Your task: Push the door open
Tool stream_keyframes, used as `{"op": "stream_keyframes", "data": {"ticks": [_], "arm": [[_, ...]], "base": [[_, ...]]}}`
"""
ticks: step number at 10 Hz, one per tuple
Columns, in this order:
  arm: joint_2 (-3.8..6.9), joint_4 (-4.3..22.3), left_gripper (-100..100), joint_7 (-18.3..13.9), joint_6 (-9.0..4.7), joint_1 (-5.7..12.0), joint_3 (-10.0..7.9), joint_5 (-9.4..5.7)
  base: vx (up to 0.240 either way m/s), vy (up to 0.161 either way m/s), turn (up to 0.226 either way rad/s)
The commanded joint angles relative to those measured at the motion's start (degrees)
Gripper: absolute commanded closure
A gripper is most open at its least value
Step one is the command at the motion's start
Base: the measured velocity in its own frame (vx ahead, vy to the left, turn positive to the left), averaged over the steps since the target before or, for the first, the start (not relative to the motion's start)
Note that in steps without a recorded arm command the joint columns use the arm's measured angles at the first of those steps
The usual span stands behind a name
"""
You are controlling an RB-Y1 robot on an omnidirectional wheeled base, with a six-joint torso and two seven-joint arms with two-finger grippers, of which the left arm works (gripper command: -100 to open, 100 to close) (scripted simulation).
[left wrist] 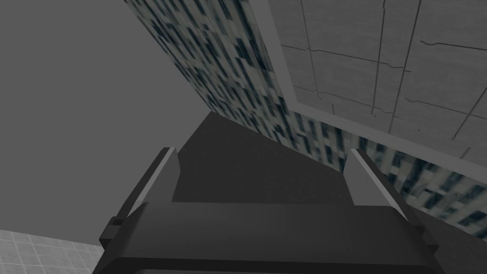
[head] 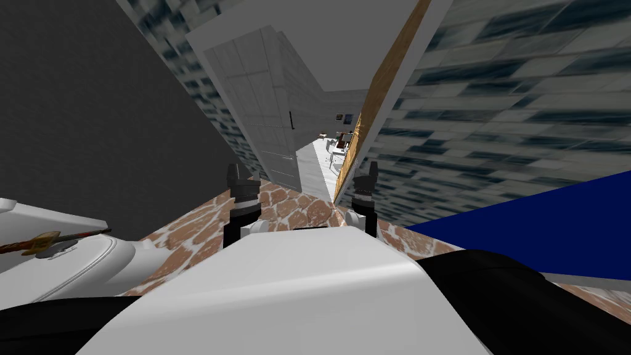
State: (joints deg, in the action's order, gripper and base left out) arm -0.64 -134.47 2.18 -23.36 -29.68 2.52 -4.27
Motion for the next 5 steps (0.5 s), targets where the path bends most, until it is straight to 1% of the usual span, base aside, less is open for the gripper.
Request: {"op": "stream_keyframes", "data": {"ticks": [1,4,5], "arm": [[0.41,2.0,-100,-0.3,-0.05,1.22,0.2,0.12],[0.96,5.0,-100,-0.7,-0.14,3.04,0.5,0.3],[1.18,6.5,-100,-1.0,-0.18,3.91,0.65,0.38]], "base": [[0.031,0.035,-0.01],[0.065,0.065,-0.013],[0.061,0.052,-0.01]]}}
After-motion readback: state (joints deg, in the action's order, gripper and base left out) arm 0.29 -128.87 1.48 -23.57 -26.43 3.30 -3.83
